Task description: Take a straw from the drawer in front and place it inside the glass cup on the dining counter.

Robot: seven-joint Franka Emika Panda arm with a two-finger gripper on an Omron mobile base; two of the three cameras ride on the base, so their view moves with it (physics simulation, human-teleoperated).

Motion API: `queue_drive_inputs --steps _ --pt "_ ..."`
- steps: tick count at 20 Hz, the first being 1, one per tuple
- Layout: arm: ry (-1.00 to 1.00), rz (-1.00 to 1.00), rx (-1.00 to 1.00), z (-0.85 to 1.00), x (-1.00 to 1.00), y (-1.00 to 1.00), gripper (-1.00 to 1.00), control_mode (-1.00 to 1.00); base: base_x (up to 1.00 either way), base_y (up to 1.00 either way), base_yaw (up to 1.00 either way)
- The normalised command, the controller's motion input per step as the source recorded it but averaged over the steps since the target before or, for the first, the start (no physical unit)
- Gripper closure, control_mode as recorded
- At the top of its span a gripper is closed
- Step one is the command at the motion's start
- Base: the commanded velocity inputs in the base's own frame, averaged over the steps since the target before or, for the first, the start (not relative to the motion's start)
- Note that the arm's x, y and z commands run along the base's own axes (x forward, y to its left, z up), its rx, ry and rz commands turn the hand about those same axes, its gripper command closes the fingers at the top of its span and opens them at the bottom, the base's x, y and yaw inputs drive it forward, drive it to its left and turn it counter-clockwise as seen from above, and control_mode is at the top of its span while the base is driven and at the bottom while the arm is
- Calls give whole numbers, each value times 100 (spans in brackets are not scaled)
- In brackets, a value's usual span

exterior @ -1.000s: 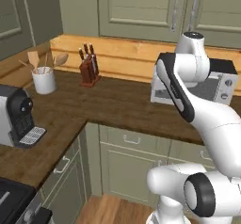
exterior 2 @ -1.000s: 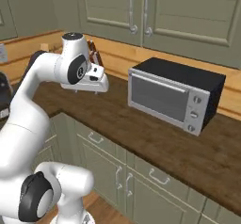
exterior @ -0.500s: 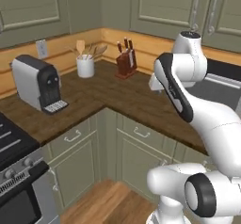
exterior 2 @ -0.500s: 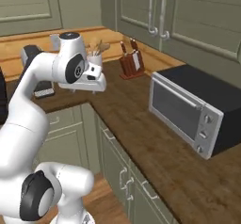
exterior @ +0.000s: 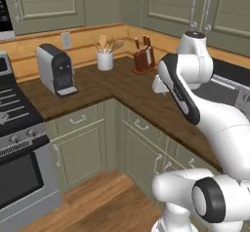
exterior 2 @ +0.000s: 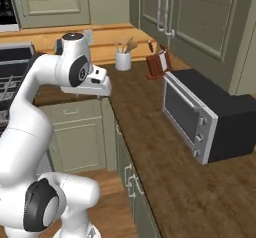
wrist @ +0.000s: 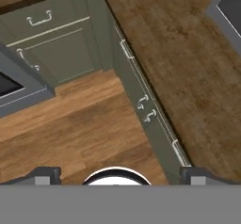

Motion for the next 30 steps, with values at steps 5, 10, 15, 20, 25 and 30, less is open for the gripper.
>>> queue_drive_inputs --steps 5,10,15,20,25,30 --pt "0 0 0 0 0 0 -100 100 -3 -76 37" --pt "-2 14 -2 -1 4 -6 -100 -100 9 -23 13" --pt "-24 6 -36 -23 -1 77 -100 -100 0 0 0" --pt "-29 0 -57 -63 0 87 -100 -100 0 0 0" --pt "-16 0 -50 -94 35 52 -100 -100 0 0 0" --pt "-6 -2 -41 -91 67 41 -100 -100 0 0 0"
